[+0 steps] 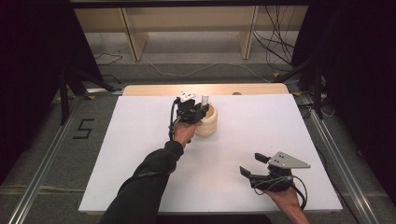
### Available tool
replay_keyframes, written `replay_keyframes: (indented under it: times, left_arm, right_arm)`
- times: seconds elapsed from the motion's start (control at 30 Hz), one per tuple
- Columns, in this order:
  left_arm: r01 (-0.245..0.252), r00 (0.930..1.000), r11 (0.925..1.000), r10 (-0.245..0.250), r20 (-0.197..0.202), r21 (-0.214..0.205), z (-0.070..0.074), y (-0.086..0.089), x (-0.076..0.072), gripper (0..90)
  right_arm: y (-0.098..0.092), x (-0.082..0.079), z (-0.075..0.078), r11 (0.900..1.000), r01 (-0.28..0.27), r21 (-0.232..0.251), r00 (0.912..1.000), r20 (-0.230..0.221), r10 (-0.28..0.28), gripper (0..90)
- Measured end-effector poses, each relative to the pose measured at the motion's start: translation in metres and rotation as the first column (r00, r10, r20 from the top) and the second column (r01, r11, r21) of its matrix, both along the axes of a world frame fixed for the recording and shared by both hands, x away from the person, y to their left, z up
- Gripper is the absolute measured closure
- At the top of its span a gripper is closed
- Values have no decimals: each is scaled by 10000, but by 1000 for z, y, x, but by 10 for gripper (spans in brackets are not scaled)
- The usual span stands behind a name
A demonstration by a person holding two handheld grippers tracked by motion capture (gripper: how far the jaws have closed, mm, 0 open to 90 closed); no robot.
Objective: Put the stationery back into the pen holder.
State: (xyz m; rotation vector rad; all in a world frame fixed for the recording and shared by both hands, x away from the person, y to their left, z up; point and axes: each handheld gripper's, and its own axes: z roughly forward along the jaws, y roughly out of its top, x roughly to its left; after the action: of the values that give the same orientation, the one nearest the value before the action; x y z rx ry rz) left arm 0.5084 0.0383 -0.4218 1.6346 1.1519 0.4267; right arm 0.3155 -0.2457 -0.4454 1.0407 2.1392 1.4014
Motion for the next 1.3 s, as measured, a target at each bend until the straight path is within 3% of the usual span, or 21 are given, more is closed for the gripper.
replay_keyframes:
  times: [0.07,0.13,0.3,0.73,1.3]
  left_arm:
    - [30,10000,9999,-31,-63,-112,1,1,0,613]
    - [91,9999,9999,-92,-115,-88,4,3,-1,487]
    - [211,9996,9998,-211,-191,-6,17,9,-5,371]
    - [1012,9934,9949,-1012,-545,-39,37,34,-30,305]
    - [1922,9808,9814,-1919,-344,48,34,52,-64,265]
  right_arm:
    - [0,0,0,10000,-1,-6,10000,8,1,226]
    - [0,0,0,10000,1,-4,10000,16,-1,226]
    - [0,0,0,10000,26,-11,10000,-9,-26,226]
    - [0,0,0,10000,46,-38,10000,-49,-46,226]
    - [0,-1,-1,10000,61,46,9999,-87,-61,225]
